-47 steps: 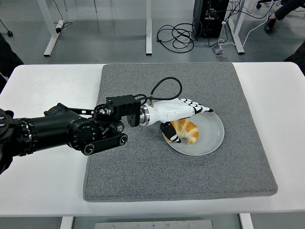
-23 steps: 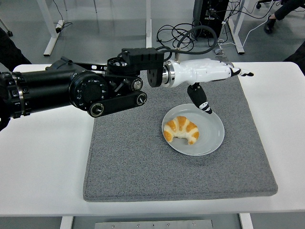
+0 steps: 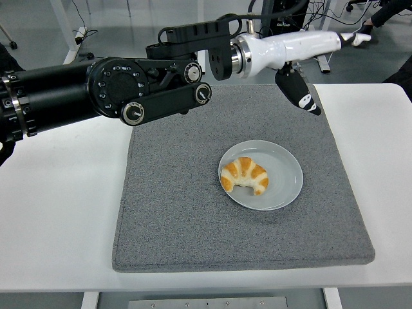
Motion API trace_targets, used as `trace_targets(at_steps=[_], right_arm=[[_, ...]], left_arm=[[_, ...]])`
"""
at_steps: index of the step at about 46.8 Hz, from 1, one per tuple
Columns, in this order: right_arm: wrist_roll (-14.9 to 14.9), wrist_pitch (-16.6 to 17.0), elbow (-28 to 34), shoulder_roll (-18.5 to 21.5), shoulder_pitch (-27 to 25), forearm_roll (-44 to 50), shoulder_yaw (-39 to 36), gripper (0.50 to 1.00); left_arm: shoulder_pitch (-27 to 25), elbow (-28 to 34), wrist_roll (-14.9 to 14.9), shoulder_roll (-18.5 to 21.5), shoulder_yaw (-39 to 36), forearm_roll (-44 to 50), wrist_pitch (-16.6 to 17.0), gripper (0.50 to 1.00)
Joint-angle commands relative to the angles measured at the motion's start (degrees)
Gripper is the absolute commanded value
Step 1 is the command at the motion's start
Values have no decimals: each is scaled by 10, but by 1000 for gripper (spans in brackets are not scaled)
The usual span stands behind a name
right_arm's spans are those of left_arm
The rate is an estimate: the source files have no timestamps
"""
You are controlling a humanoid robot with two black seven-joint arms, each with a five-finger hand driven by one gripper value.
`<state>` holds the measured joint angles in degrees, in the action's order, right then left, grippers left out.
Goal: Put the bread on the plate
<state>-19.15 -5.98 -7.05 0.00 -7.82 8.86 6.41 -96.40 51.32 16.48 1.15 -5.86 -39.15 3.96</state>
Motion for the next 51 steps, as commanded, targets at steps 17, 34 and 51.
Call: trace_targets(at_steps=[17,34,51], right_arm=[[1,0,0,0,0,-1,0,1000],[0,0,0,0,0,0,0,1000],[0,2,-9,0,-1,0,0,1000]], left_arm=[[102,-269,7,-1,85,204,-67,980],[176,-334,-10,-6,240,318,-84,981],[253,-353,-30,-11,340,404,-95,981]])
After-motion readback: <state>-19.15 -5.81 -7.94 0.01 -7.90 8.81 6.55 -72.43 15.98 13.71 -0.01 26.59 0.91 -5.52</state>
